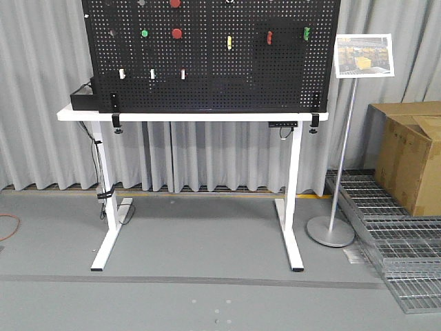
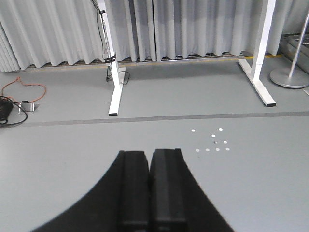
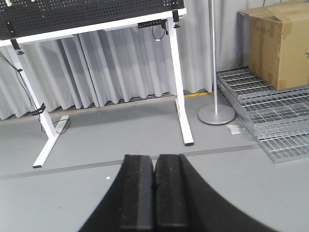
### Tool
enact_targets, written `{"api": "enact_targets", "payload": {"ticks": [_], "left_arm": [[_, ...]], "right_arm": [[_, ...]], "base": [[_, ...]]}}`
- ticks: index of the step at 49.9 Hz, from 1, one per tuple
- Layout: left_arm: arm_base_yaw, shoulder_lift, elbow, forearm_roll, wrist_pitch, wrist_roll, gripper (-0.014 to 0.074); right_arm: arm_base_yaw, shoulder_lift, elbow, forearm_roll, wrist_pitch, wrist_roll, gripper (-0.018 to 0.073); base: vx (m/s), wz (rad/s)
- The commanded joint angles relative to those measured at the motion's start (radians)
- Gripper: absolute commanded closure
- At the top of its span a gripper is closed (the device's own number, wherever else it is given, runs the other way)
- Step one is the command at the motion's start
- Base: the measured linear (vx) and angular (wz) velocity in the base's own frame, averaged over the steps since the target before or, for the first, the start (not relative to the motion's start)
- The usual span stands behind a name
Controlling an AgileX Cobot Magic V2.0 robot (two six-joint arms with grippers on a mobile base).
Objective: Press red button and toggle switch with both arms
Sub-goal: 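Drive the base forward up to the black pegboard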
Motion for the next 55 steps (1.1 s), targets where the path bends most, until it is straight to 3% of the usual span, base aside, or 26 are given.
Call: {"api": "enact_targets", "payload": {"ticks": [1,55], "left_arm": [[0.000,-0.004,0.027,-0.009,-0.077,-0.003,0.0594],[0.000,-0.004,0.027,-0.009,-0.077,-0.003,0.0594]], "right_arm": [[-0.007,-0.016,0.010,-0.003,-0.083,-0.003,0.0559],[-0.007,-0.016,0.010,-0.003,-0.083,-0.003,0.0559]], "base": [[0.00,0.00],[0.05,-0.01]]}}
